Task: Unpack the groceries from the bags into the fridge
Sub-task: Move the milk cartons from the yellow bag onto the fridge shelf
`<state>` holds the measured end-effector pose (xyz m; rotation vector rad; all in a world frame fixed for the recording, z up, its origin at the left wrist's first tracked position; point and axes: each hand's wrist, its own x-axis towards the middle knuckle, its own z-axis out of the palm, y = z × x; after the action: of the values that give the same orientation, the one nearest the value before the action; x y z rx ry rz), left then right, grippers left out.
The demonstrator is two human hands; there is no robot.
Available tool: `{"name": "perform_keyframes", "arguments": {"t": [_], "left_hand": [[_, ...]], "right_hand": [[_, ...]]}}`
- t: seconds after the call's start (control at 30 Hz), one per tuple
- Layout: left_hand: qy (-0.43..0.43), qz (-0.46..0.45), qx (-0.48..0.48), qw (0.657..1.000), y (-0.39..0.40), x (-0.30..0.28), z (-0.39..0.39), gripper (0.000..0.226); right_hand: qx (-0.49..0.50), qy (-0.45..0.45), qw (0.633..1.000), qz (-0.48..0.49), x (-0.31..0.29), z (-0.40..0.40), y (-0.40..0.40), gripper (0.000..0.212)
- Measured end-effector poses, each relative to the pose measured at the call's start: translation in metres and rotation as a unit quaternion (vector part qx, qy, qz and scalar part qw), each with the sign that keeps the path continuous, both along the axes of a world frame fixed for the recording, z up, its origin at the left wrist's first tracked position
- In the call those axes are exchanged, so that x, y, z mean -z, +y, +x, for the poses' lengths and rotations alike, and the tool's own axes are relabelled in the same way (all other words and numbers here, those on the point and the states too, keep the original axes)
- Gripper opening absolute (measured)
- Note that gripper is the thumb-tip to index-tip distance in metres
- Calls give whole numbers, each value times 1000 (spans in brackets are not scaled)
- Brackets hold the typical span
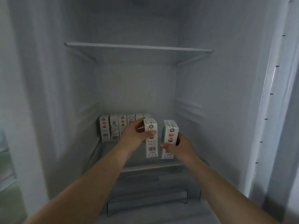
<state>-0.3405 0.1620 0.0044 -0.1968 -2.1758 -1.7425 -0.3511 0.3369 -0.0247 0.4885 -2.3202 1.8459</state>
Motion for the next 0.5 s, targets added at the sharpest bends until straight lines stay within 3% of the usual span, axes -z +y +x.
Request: {"name": "perform_keyframes", "arguments": {"t": [0.3,0.5], "left_hand": [[-37,-1,7,999,15,16,-46,67],[-28,-4,-7,1000,24,27,-61,60]], "right_hand": [[7,-4,999,52,7,-41,7,36],[-10,5,998,67,16,-55,8,34]]}}
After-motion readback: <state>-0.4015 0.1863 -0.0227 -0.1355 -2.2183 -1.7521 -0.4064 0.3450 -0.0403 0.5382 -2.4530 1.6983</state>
